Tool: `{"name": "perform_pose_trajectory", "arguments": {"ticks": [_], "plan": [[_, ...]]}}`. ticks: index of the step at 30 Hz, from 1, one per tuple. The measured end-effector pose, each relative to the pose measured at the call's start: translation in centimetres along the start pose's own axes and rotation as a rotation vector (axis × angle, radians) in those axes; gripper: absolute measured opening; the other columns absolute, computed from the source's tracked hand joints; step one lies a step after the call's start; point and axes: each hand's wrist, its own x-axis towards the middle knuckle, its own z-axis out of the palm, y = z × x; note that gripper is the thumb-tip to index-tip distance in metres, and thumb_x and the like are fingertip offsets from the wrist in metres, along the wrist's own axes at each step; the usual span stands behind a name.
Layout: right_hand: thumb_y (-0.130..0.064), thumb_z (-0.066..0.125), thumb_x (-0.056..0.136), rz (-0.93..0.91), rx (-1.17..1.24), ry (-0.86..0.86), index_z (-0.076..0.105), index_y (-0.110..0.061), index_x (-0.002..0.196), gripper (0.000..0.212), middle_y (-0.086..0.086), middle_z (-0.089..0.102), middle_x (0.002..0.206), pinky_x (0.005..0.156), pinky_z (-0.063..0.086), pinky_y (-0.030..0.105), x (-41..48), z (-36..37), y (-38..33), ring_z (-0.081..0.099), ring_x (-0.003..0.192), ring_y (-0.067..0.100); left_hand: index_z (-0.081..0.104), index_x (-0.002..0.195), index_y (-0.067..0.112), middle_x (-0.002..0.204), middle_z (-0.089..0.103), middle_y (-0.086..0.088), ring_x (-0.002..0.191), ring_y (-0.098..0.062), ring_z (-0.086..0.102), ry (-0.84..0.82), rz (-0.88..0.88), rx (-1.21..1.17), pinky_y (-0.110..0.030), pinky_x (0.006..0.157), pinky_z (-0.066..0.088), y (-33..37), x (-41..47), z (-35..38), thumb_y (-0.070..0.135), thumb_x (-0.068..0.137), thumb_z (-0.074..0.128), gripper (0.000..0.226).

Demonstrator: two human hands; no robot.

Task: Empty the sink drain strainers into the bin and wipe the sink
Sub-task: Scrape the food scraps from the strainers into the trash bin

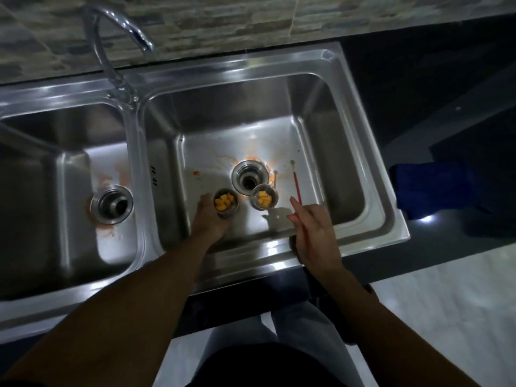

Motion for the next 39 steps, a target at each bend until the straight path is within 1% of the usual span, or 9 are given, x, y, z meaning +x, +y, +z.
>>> {"name": "perform_pose_trajectory", "arguments": {"ticks": [4, 7, 10, 14, 18, 25, 30, 35, 39], "plan": [[-0.014, 0.049, 0.1, -0.064, -0.097, -0.037, 0.05, -0.003, 0.142, 0.044, 0.008, 0.063, 0.102, 0.085, 0.049, 0.032, 0.3, -0.3, -0.9, 0.051, 0.097, 0.017, 0.025, 0.154, 0.015, 0.159, 0.033, -0.011, 0.146, -0.029, 0.034, -0.03, 0.054, 0.026, -0.042, 0.121, 0.032, -0.5, 1.2, 1.3, 0.01, 0.075, 0.082, 0.098], [-0.004, 0.058, 0.094, -0.058, -0.101, -0.059, 0.049, 0.001, 0.142, 0.049, 0.008, 0.063, 0.095, 0.083, 0.05, 0.036, 0.3, -0.3, -0.9, 0.052, 0.092, 0.018, 0.03, 0.153, 0.017, 0.154, 0.039, -0.009, 0.141, -0.029, 0.039, 0.051, 0.078, 0.013, -0.029, 0.112, 0.032, -0.9, 2.3, 1.9, 0.016, 0.074, 0.085, 0.096], [-0.006, 0.056, 0.093, -0.056, -0.093, -0.085, 0.048, 0.002, 0.142, 0.05, 0.008, 0.061, 0.097, 0.086, 0.05, 0.037, 0.4, -0.1, -0.6, 0.05, 0.095, 0.018, 0.035, 0.15, 0.017, 0.15, 0.042, -0.009, 0.137, -0.029, 0.042, 0.049, 0.12, 0.061, -0.035, 0.112, 0.038, -1.2, 3.4, 2.0, 0.023, 0.07, 0.088, 0.097], [-0.015, 0.045, 0.095, -0.063, -0.067, -0.118, 0.051, -0.001, 0.14, 0.047, 0.007, 0.062, 0.104, 0.088, 0.051, 0.036, 0.5, 0.2, -0.4, 0.051, 0.101, 0.018, 0.051, 0.133, 0.025, 0.132, 0.052, -0.004, 0.121, -0.028, 0.053, 0.092, 0.217, 0.209, -0.039, 0.098, 0.05, -1.7, 4.1, 1.7, 0.036, 0.063, 0.089, 0.08], [-0.012, 0.053, 0.096, -0.113, -0.081, -0.102, 0.06, -0.002, 0.13, 0.036, 0.009, 0.064, 0.105, 0.086, 0.051, 0.039, 0.6, 0.7, 0.4, 0.055, 0.099, 0.02, 0.053, 0.128, 0.028, 0.128, 0.051, -0.001, 0.114, -0.023, 0.055, 0.125, 0.252, 0.178, -0.038, 0.091, 0.052, -0.8, 3.7, 1.3, 0.045, 0.062, 0.088, 0.077], [-0.012, 0.049, 0.101, -0.111, 0.017, 0.081, 0.059, -0.002, 0.133, 0.035, 0.008, 0.064, 0.099, 0.084, 0.046, 0.027, 0.6, 1.1, 0.4, 0.054, 0.092, 0.019, 0.051, 0.123, 0.023, 0.123, 0.059, -0.004, 0.11, -0.022, 0.059, 0.201, 0.31, -0.045, -0.032, 0.089, 0.052, 1.7, -0.4, -0.3, 0.024, 0.059, 0.093, 0.077], [-0.01, 0.052, 0.101, -0.13, 0.1, 0.26, 0.062, -0.004, 0.128, 0.029, 0.005, 0.064, 0.097, 0.081, 0.049, 0.029, -1.5, -2.2, 1.9, 0.054, 0.088, 0.014, 0.049, 0.124, 0.024, 0.115, 0.064, 0.003, 0.103, -0.017, 0.065, 0.196, 0.428, -0.188, -0.029, 0.084, 0.055, 5.7, -4.8, -0.6, 0.029, 0.054, 0.094, 0.083], [-0.008, 0.056, 0.1, -0.004, 0.138, 0.432, 0.064, -0.008, 0.13, 0.03, 0.0, 0.066, 0.095, 0.082, 0.045, 0.009, -6.5, -8.1, 3.5, 0.058, 0.082, 0.004, 0.044, 0.128, 0.036, 0.122, 0.062, 0.004, 0.11, -0.015, 0.062, 0.134, 0.581, -0.21, -0.032, 0.092, 0.056, 11.0, -9.6, 2.6, 0.037, 0.057, 0.086, 0.082], [-0.005, 0.059, 0.099, 0.072, 0.146, 0.578, 0.066, -0.005, 0.127, 0.029, 0.003, 0.069, 0.095, 0.077, 0.045, 0.011, -10.9, -12.3, 4.1, 0.06, 0.081, 0.004, 0.039, 0.138, 0.042, 0.129, 0.052, 0.014, 0.111, 0.003, 0.053, 0.022, 0.709, -0.15, -0.002, 0.081, 0.042, 15.2, -14.3, 7.1, 0.045, 0.055, 0.082, 0.094]]}}
